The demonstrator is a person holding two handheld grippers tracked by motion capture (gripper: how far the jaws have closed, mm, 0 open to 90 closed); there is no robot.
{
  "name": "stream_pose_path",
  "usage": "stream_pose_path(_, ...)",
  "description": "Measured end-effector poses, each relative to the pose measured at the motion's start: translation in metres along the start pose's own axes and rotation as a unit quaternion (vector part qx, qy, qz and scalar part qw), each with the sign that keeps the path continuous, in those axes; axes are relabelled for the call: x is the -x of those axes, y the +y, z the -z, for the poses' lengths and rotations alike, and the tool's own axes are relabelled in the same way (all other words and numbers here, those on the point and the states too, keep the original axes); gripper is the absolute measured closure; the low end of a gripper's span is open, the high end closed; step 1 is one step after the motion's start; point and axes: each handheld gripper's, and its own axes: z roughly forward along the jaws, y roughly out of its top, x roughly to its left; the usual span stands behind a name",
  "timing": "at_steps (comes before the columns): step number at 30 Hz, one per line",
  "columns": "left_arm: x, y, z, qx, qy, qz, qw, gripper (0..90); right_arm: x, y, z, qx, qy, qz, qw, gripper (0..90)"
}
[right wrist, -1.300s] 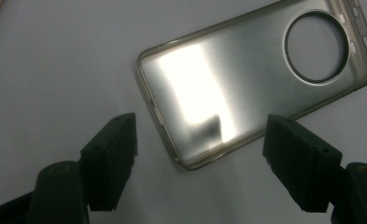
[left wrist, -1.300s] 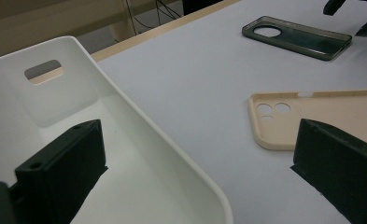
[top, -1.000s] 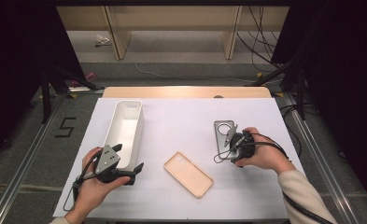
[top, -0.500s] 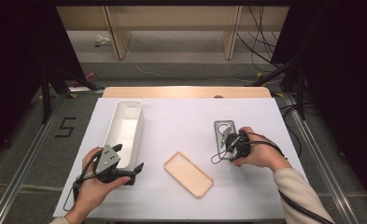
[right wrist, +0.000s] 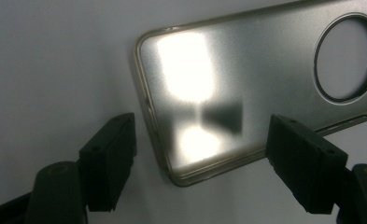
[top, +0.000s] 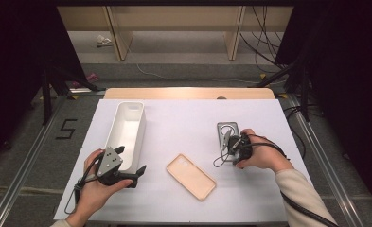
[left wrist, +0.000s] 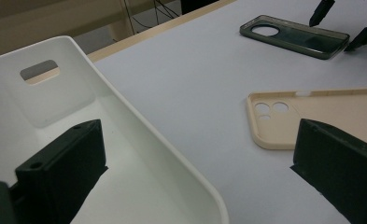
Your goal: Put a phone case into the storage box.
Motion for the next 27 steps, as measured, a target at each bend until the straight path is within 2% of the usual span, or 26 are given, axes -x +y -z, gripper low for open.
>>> stream_pose_path(6, 0.0, -0.0002, -0.0002, 0.0, 0.0, 0.0, 1.0, 2.0, 0.0018, 0.0019, -0.0016, -0.003, -0.002, 0.0, 1.0, 25.8)
stream_pose_path(14, 0.0002, -0.0003, -0.0003, -0.001, -0.002, -0.001, 1.0, 2.0, 0.003, 0.0057, -0.0022, -0.01, -0.002, 0.011, 0.9999, 27.2)
stream_pose_path(21, 0.0008, -0.0004, -0.0008, -0.001, -0.004, -0.002, 1.0, 2.1, 0.0014, 0.0073, -0.0013, -0.007, 0.016, 0.029, 0.9994, 41.4)
stream_pose_path(24, 0.0012, -0.0004, -0.001, -0.001, -0.004, -0.002, 1.0, 2.2, -0.0001, 0.0086, -0.0007, -0.01, 0.029, 0.039, 0.9987, 50.4)
stream_pose_path(27, 0.0013, -0.0003, -0.001, -0.001, -0.004, -0.002, 1.0, 2.2, -0.0007, 0.0096, 0.0002, -0.017, 0.036, 0.042, 0.9984, 54.8)
